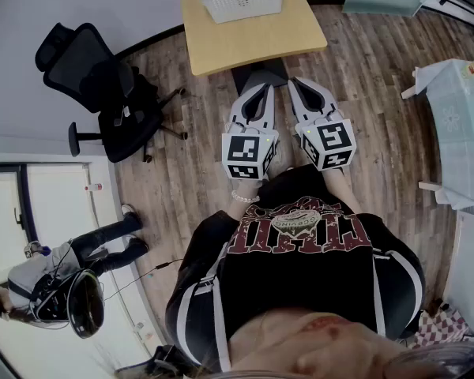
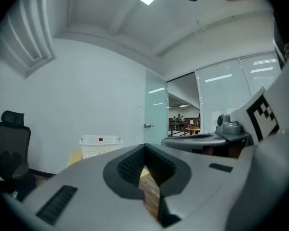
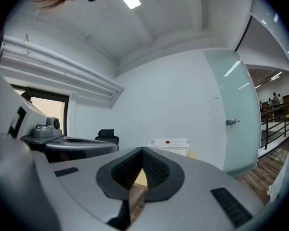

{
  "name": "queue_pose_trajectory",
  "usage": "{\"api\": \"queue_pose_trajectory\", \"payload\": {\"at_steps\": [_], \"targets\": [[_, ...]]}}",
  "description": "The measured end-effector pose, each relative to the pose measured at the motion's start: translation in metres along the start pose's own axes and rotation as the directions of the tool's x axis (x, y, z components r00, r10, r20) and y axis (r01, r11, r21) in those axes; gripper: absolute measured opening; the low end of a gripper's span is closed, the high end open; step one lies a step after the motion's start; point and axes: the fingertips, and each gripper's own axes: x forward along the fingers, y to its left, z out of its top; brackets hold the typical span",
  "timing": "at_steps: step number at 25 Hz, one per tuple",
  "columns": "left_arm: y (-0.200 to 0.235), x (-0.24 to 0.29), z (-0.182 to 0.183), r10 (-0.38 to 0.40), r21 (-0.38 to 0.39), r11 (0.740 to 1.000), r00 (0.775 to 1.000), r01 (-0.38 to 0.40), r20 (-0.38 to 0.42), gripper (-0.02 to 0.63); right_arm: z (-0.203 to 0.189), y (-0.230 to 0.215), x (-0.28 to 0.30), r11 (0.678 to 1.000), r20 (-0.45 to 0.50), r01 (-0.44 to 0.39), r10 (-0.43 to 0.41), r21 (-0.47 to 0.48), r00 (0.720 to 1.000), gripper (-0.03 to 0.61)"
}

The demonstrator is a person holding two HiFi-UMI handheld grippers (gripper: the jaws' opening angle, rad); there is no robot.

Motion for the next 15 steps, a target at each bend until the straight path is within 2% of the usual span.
{"api": "queue_pose_trajectory", "payload": {"at_steps": [15], "targets": [[-0.024, 0.006, -0.007, 0.020, -0.012, 1.000, 1.000, -0.020, -0.007, 0.048, -0.006, -0.017, -0.016, 1.000, -0.006, -0.027, 0.027, 0.009, 1.000, 0.017]]}}
